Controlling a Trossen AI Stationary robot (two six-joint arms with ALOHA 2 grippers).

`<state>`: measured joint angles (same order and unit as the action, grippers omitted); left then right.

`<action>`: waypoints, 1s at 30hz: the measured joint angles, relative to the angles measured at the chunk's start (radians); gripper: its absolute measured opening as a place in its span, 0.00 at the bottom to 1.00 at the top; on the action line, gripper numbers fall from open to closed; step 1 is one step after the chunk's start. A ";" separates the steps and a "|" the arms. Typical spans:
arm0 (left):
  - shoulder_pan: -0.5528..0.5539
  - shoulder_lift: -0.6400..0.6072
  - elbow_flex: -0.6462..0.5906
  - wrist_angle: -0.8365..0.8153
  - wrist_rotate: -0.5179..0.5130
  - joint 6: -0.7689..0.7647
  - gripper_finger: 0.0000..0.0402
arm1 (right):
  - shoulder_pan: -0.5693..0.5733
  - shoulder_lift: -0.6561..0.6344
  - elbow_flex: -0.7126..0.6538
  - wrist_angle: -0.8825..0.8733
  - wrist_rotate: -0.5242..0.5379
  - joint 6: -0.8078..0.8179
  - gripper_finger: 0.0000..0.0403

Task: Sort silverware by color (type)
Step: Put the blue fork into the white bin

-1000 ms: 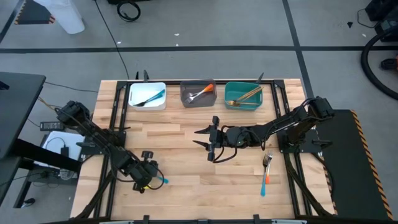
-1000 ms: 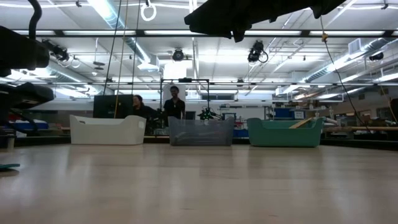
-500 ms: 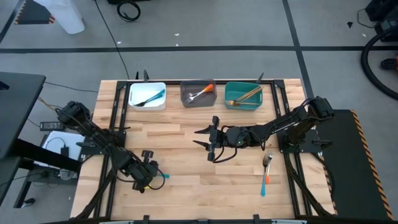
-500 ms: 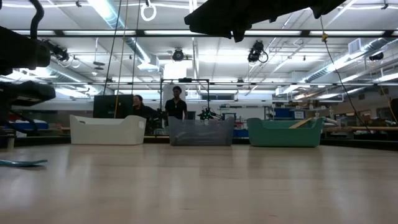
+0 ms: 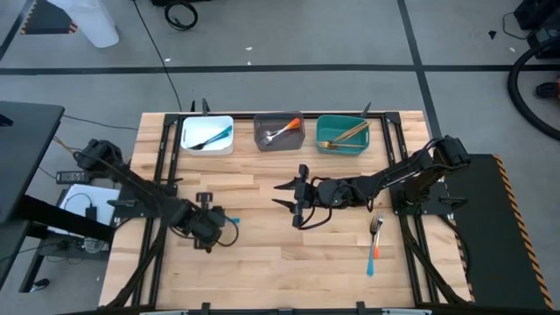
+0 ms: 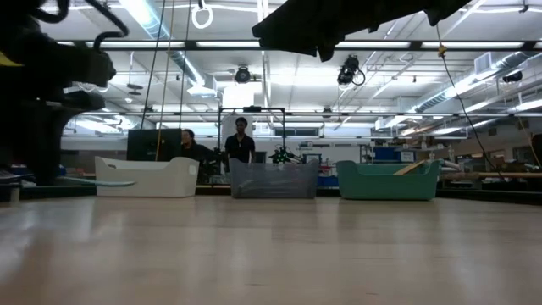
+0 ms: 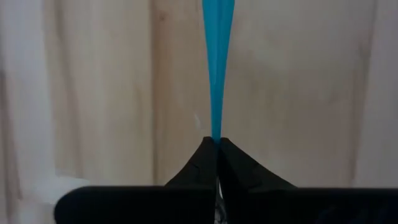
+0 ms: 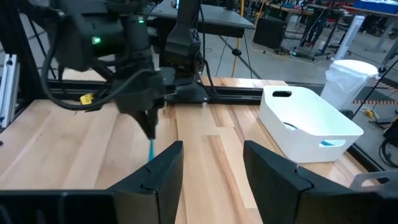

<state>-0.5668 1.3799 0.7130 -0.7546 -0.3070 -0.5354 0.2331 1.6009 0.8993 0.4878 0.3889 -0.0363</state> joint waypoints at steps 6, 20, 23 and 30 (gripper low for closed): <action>0.067 -0.030 0.001 -0.003 -0.042 0.076 0.02 | 0.009 0.000 0.000 -0.021 0.000 0.010 0.44; 0.235 -0.361 0.001 0.002 -0.139 0.206 0.03 | 0.027 0.000 0.000 -0.084 0.006 0.071 0.44; 0.273 -0.445 0.001 0.004 -0.160 0.234 0.03 | 0.037 0.000 0.000 -0.086 0.010 0.071 0.44; 0.399 -0.607 0.001 0.004 -0.171 0.294 0.03 | 0.049 0.000 0.000 -0.087 0.010 0.073 0.44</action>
<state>-0.1677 0.7732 0.7143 -0.7506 -0.4782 -0.2410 0.2822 1.6009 0.8989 0.4004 0.3987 0.0368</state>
